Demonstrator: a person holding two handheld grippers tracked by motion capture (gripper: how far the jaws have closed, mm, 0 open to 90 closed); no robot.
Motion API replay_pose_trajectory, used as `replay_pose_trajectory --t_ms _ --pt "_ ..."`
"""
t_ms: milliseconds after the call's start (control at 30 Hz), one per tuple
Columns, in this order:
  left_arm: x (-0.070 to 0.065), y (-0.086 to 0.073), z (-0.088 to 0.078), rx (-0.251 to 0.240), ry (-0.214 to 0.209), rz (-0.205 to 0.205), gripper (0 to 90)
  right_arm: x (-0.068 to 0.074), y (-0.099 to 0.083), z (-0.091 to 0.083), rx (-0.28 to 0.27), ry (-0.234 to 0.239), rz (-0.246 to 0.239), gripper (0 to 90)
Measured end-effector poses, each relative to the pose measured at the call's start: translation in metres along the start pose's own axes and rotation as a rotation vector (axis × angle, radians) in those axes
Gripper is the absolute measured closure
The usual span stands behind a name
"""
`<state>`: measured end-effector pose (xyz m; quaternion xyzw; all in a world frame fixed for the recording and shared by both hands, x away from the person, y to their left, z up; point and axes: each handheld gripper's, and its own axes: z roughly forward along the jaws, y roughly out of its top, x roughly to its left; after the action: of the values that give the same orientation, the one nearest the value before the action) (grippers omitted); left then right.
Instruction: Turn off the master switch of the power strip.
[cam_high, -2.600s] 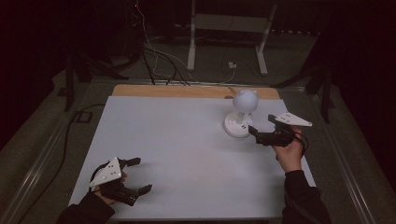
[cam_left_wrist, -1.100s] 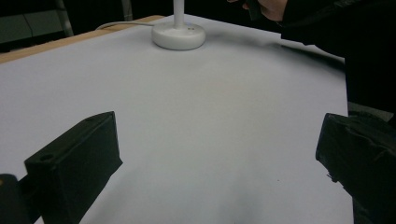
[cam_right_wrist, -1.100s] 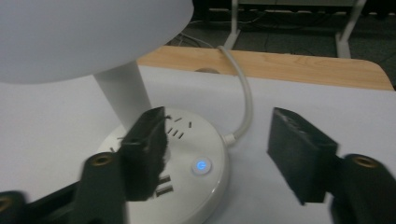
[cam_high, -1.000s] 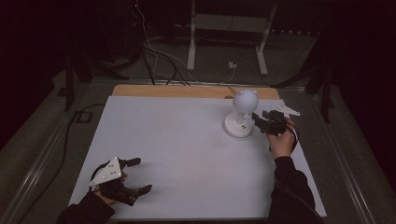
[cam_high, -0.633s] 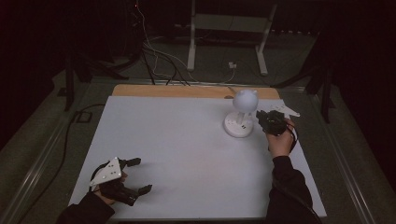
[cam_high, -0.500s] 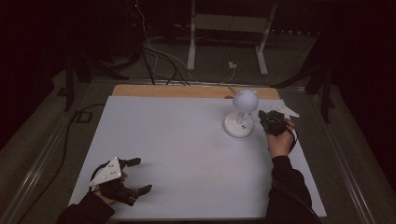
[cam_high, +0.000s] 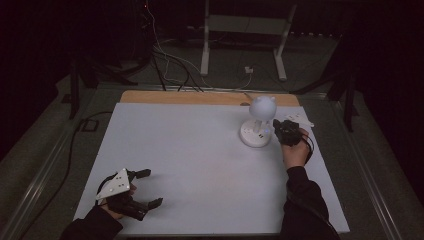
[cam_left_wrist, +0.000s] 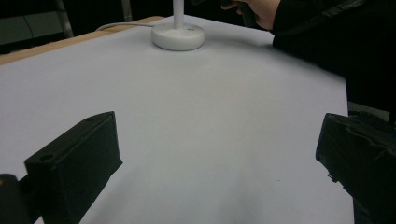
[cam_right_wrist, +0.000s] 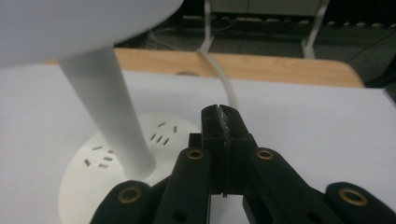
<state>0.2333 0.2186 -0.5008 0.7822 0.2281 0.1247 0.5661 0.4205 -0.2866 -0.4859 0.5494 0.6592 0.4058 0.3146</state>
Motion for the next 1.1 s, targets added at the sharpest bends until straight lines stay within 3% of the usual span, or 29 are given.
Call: replay_pose_trajectory --t_ms 233,1100 --pt "0.0 0.0 0.0 0.0 -0.001 0.001 0.3 0.003 -0.008 0.009 0.046 0.014 -0.003 90.0" --pt "0.0 0.0 0.0 0.006 0.0 0.001 0.3 0.009 -0.018 0.023 0.08 0.014 -0.007 90.0"
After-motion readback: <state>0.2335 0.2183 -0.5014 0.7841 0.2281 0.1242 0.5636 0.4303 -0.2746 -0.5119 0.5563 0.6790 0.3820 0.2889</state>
